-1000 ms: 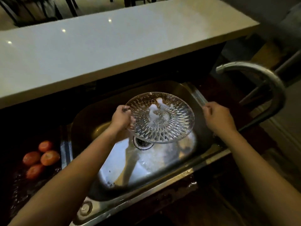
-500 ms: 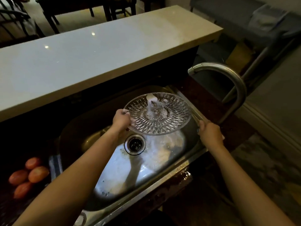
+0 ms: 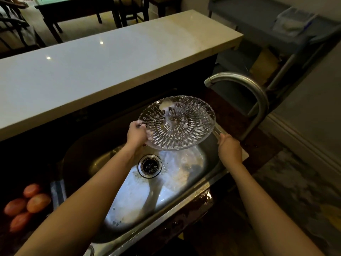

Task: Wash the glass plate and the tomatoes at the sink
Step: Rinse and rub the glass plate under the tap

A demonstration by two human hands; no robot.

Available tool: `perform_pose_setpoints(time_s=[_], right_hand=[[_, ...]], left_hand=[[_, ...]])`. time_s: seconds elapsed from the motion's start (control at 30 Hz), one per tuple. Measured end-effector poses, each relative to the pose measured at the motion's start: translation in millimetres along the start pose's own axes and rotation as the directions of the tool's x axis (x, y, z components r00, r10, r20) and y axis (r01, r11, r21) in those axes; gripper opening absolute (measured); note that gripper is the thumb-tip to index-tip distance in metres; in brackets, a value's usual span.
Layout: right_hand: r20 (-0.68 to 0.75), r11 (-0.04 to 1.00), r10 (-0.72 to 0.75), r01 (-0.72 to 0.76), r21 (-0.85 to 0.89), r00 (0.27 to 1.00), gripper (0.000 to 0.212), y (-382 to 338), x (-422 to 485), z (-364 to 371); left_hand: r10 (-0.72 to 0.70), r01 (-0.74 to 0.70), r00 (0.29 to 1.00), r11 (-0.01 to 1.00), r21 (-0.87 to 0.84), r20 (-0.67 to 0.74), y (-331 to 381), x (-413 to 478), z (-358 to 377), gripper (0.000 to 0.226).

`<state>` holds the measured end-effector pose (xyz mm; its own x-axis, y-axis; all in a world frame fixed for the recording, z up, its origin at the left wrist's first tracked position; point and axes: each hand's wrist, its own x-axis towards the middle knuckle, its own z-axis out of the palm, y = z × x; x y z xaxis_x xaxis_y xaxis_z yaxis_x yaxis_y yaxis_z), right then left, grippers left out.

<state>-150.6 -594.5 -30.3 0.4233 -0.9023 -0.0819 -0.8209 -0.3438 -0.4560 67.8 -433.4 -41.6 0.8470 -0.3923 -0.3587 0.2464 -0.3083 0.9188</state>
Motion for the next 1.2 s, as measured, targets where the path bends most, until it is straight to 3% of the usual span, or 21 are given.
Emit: perform_pose_setpoints(time_s=[0.33,0.7,0.9,0.97,1.07,1.2], right_hand=[[0.080,0.976,0.192,-0.199,0.089,0.978,0.047,-0.1,13.3,4.6],[0.135,0.945,0.317,-0.325,0.039,0.939,0.048,-7.3,24.4,7.1],[0.146,0.977,0.210,-0.212,0.003,0.967,0.040,-4.1,17.4,2.5],[0.095,0.986,0.134,-0.142,0.086,0.986,0.042,-3.9,10.5,-4.1],[-0.036,0.931,0.111,-0.091,0.353,0.993,0.052,-16.7,4.3,-20.5],[0.187,0.809,0.084,-0.176,0.561,0.979,0.050,-38.3,11.7,-25.6]], left_hand=[[0.012,-0.012,1.000,0.999,-0.047,-0.009,0.9,-2.5,9.0,0.026],[0.026,-0.027,0.999,0.998,-0.051,-0.029,-3.6,-1.6,8.2,0.022],[0.031,-0.033,0.999,0.998,-0.052,-0.028,-5.4,-5.7,9.1,0.022],[0.044,-0.045,0.999,0.998,-0.045,-0.024,-6.5,-7.6,9.2,0.023],[0.088,-0.089,0.996,0.996,-0.027,-0.019,-6.8,-9.4,11.2,0.024],[0.120,-0.120,0.993,0.991,-0.063,0.002,-8.3,-17.1,19.7,0.024]])
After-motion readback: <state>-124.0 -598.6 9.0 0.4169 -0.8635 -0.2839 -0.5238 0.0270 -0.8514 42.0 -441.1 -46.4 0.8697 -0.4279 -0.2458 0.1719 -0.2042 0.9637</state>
